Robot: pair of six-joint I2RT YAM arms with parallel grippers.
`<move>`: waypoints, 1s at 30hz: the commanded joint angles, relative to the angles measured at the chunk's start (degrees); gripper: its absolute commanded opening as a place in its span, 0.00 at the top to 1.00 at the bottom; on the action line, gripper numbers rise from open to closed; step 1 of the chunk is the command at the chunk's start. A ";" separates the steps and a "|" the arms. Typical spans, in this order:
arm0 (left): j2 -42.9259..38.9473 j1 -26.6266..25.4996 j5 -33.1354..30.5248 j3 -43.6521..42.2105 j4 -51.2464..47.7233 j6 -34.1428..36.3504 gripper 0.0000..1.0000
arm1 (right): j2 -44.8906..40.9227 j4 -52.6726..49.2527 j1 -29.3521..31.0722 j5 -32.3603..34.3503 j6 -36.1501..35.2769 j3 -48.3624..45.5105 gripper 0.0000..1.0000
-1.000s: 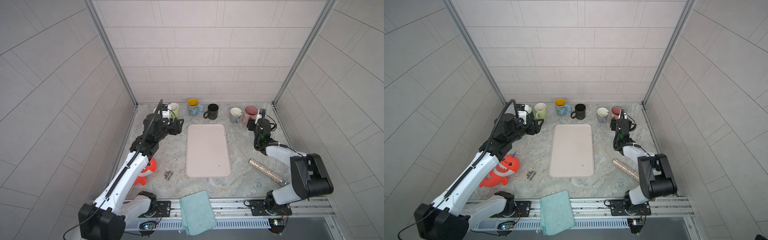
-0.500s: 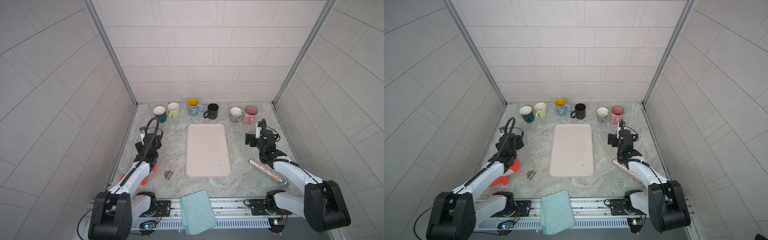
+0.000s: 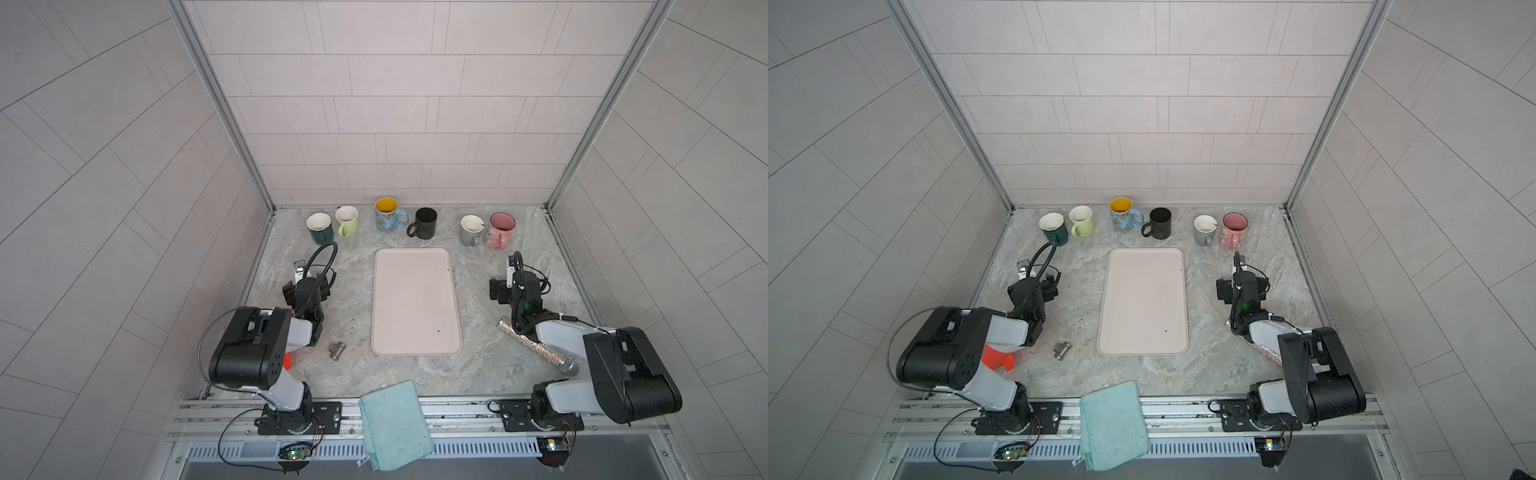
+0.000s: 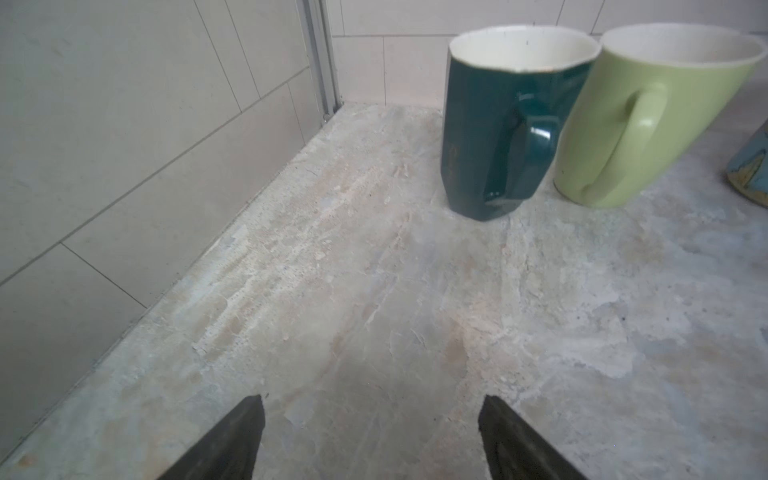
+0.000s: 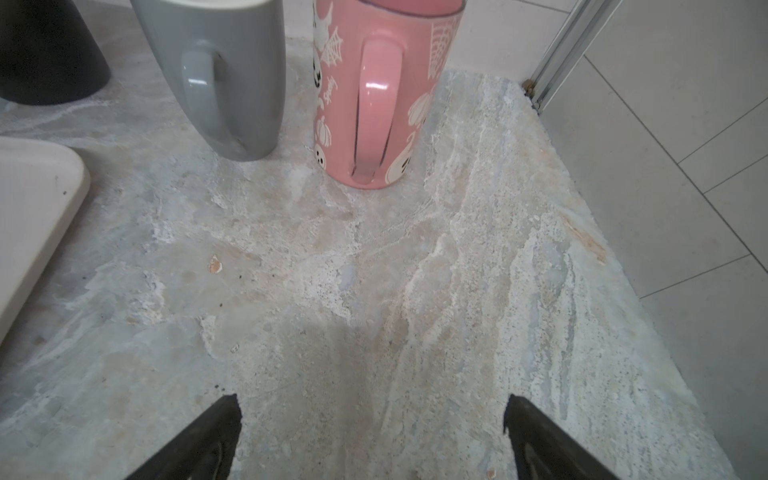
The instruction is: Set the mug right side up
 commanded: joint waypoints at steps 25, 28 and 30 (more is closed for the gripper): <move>0.35 1.82 7.65 3.64 1.47 1.90 0.00 | 11.52 21.64 -2.62 -1.22 -0.91 -1.53 0.01; 0.30 1.83 7.65 3.64 1.47 1.88 0.00 | 11.45 21.64 -2.70 -1.36 -0.83 -1.54 0.01; 0.29 1.78 7.65 3.64 1.50 1.89 0.00 | 11.42 21.79 -2.70 -1.37 -0.86 -1.67 0.01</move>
